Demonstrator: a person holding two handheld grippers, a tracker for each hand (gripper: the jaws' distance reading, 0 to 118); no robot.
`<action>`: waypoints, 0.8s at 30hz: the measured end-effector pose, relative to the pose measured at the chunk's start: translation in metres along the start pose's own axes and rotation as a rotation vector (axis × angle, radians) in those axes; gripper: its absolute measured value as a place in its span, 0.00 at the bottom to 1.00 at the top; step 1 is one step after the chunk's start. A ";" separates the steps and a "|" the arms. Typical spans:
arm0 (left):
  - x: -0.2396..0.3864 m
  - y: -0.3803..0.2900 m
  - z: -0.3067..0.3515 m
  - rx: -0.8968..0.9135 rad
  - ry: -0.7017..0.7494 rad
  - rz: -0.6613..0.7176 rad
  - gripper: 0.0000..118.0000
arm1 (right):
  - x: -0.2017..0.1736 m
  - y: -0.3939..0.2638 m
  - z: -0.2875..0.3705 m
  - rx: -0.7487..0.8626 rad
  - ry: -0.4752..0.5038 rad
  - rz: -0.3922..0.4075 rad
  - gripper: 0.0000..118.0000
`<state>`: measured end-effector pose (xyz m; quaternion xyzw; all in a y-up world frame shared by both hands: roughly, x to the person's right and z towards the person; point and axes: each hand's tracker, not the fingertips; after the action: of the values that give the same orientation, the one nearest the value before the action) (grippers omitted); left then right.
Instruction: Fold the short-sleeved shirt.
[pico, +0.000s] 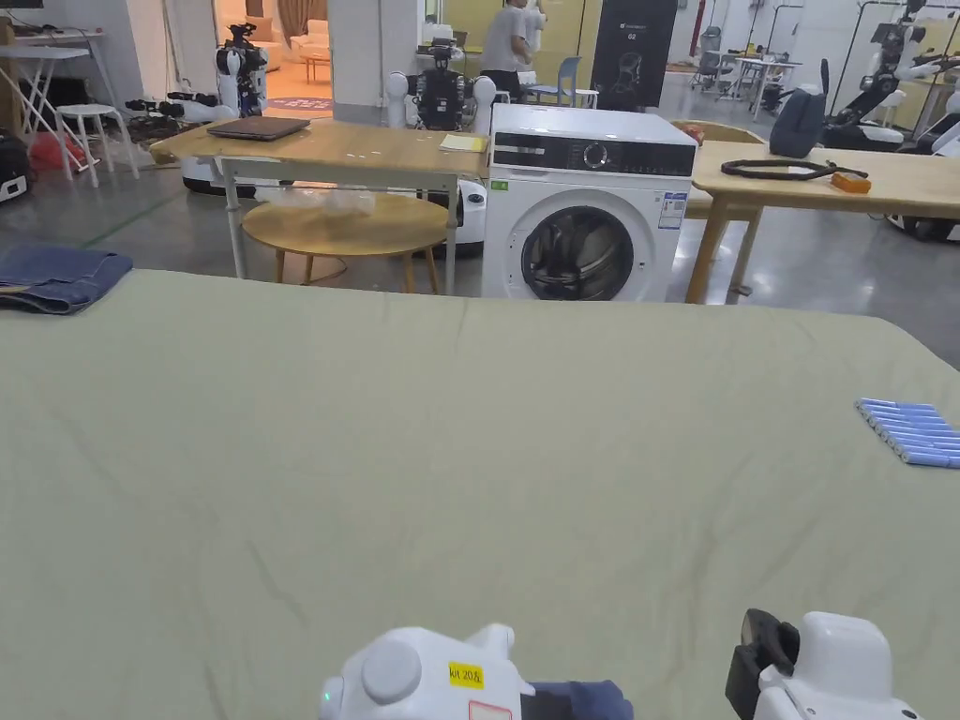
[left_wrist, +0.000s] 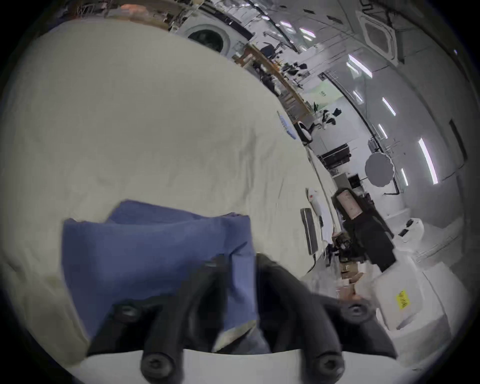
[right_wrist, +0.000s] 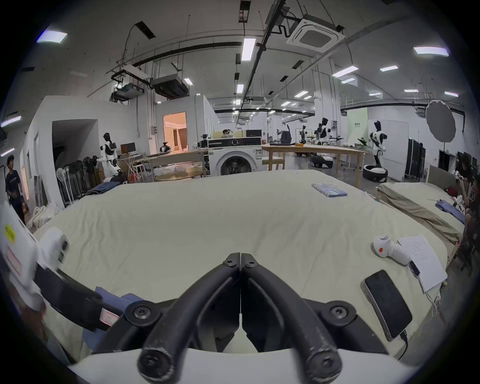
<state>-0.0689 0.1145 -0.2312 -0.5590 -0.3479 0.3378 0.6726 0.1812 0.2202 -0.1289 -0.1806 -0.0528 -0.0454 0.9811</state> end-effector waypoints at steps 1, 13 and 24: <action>-0.004 -0.003 -0.007 0.008 0.019 0.017 0.08 | 0.000 0.000 0.000 -0.001 -0.002 0.000 0.00; 0.017 -0.014 0.009 0.101 0.129 -0.121 0.00 | 0.001 -0.001 0.002 0.013 0.002 0.002 0.00; 0.044 -0.008 0.153 0.670 0.473 -0.446 0.00 | -0.024 0.020 -0.003 0.102 0.026 0.021 0.00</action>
<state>-0.1744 0.2299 -0.1985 -0.2841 -0.1683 0.1417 0.9332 0.1602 0.2393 -0.1420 -0.1301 -0.0405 -0.0349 0.9901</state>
